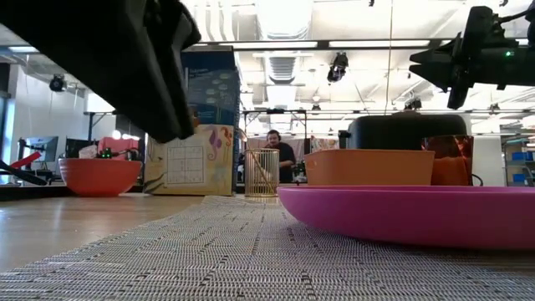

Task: Arrange a breakfast setting
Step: Move the gray table mat to the center of the table

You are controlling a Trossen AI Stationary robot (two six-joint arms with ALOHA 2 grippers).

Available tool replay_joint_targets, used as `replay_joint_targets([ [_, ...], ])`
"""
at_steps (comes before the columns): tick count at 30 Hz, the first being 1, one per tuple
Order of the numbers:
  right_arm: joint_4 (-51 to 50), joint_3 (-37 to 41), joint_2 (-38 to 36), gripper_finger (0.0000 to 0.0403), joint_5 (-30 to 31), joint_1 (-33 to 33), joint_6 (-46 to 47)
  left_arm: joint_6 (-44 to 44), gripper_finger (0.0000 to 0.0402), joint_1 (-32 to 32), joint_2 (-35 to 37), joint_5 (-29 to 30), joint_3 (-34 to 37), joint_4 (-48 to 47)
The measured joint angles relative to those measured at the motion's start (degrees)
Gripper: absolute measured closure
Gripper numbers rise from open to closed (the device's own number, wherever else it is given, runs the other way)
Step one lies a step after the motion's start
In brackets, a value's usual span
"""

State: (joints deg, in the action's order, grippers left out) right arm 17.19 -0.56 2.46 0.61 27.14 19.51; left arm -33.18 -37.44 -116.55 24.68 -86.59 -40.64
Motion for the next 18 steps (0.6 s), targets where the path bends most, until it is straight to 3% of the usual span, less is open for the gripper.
replay_joint_targets([
  [7, -0.5, 0.0, 0.0, 0.0291, 0.0, 0.0, 0.0, 4.8, 0.0274, 0.1, 12.2, -1.6, 20.7, 25.6],
  [13, -0.6, 0.0, 0.0, 0.0291, 0.0, 0.0, 0.0, 11.7, 0.0288, -2.0, 18.1, -1.7, 35.1, 44.2],
  [18, -0.7, 0.0, 0.0, 0.0291, 0.0, 0.0, 0.0, 17.2, 0.0309, 1.9, 22.0, 1.2, 42.8, 50.8],
])
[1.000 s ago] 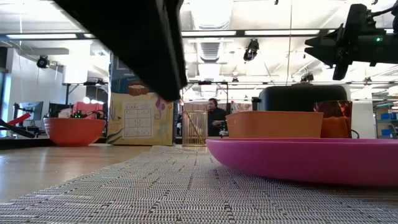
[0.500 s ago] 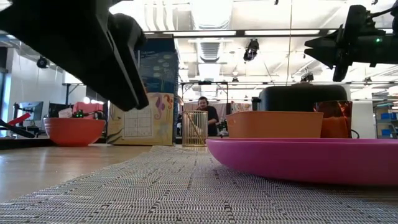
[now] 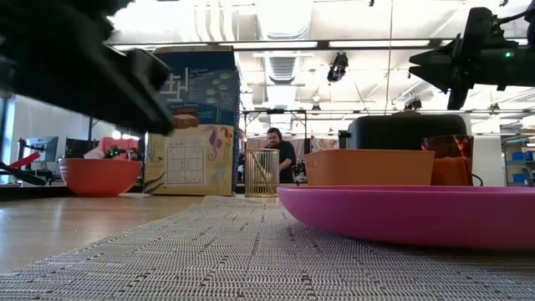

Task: Arrange a breakfast setting
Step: Move the gray table mat to the center of the table

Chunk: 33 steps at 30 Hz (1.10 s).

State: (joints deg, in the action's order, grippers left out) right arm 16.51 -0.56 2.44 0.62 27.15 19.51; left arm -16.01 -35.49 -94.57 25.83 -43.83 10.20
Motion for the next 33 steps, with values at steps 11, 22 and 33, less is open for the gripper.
replay_joint_targets([
  [11, 3.3, 0.0, 0.2, 0.0291, 0.9, 0.0, 1.7, 0.6, 0.0324, 14.3, 2.6, -13.1, 1.4, -2.8],
  [22, 3.4, -0.6, 5.6, 0.0291, -8.1, 0.0, 19.4, 16.2, 0.0324, 21.0, 1.5, -13.4, 14.4, 31.1],
  [33, 3.3, -4.6, 18.8, 0.0291, -12.2, 0.0, 15.4, 11.8, 0.0324, 24.9, -3.5, -15.2, 18.0, 38.4],
])
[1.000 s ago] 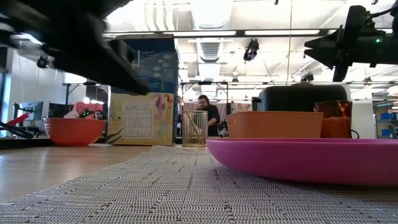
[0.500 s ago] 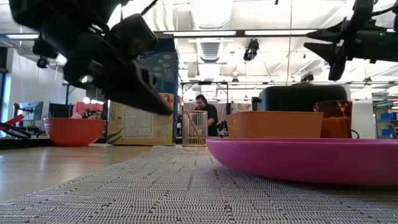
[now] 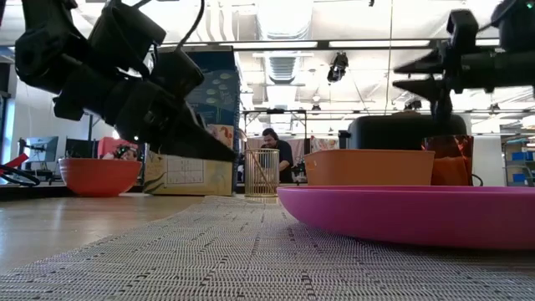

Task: Arrange a breakfast setting
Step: Move the gray table mat to the center of the table

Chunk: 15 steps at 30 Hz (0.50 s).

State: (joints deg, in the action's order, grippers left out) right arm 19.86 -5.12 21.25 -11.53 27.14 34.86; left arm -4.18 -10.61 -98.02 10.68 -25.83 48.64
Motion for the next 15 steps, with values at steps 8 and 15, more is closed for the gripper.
replay_joint_targets([
  [8, 0.2, -11.3, 5.7, 0.0291, -3.5, 0.0, 7.8, -2.5, 0.0324, 0.0, -6.1, -1.4, -1.4, 0.0],
  [15, -1.0, -20.5, 10.6, 0.0291, -5.8, 0.0, 7.6, -2.0, 0.0324, 0.0, -10.3, -2.4, -2.6, 0.4],
])
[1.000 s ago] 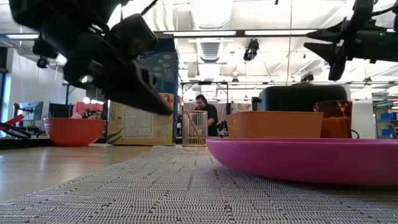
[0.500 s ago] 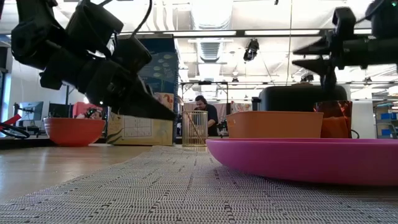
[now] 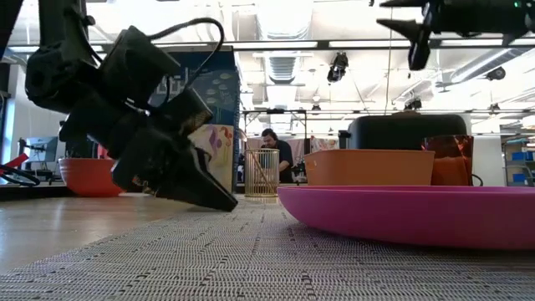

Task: Arrange a breakfast setting
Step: Move the gray table mat to the center of the table

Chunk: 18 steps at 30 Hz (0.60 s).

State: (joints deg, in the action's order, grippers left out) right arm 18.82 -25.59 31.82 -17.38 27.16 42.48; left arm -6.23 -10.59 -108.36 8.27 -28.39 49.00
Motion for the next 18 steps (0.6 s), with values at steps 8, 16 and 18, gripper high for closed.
replay_joint_targets([
  [8, -5.0, -4.3, 6.2, 0.0291, -14.4, -3.2, -2.7, -0.2, 0.0324, 0.0, -0.3, 0.0, -0.2, -1.0],
  [16, -5.3, -5.0, 9.0, 0.0291, -14.5, -6.7, -6.6, -0.3, 0.0324, 0.0, 1.7, 0.1, 1.4, -3.8],
  [18, -5.9, -5.0, 9.3, 0.0291, -14.2, -6.8, -7.7, -0.9, 0.0324, 0.0, 2.6, 0.1, 1.5, -7.2],
])
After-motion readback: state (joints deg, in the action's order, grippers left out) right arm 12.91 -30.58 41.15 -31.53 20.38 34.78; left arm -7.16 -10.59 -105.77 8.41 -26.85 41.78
